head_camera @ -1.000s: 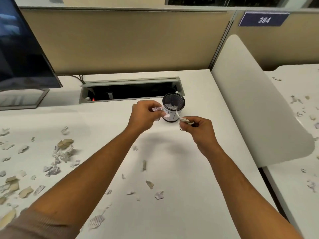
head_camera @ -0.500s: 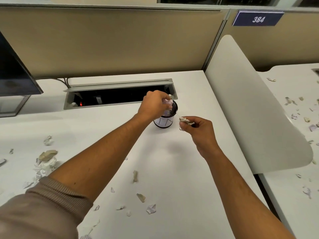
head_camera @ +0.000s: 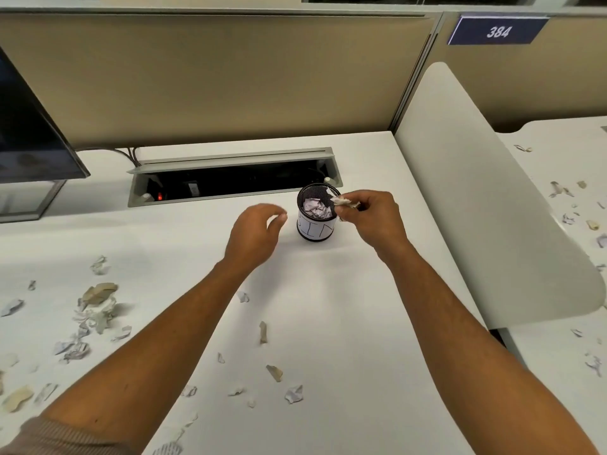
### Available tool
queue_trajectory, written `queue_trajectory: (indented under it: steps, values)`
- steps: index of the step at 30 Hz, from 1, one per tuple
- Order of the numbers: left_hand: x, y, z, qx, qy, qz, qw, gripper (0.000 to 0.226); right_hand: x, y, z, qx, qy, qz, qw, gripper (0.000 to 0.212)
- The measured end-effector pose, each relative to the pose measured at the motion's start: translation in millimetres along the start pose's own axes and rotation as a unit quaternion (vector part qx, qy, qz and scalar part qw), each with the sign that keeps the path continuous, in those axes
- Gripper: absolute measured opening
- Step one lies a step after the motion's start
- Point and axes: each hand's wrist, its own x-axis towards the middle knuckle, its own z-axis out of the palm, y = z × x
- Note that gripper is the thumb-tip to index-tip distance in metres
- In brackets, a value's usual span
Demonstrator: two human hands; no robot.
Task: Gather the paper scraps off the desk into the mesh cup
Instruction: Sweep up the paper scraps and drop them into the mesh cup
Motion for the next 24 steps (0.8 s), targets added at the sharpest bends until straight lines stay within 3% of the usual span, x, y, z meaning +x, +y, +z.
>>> queue_trajectory:
  steps: [6,9,12,20,24]
  values:
    - [-58.3,-57.9,13.8,0.111,-0.066,-0.026,0.991,0.039,26.9,-21.2,9.9,-0.172,-0.025,-0.057,0.983,0.017]
    - [-82.9,-73.0,17.6,0.115,-0.074,-0.058,0.989,0.043,33.3,-27.2,18.7,-0.24,-0.062,-0.066,0.967,0.019]
    - [-101.8,-81.5,18.7,0.119,-0.073,-0.029,0.99,0.044,34.4,-31.7,25.2,-0.298,-0.105,-0.086,0.945,0.024]
    - [-124.2,-84.6,18.3,0.111,-0.063,0.004,0.992,0.067,33.2,-39.2,26.3,-0.343,-0.134,-0.107,0.924,0.033]
    - [-124.7,-85.4,19.7,0.123,-0.063,0.004,0.99,0.068,37.0,-37.1,26.9,-0.337,-0.077,-0.1,0.933,0.04]
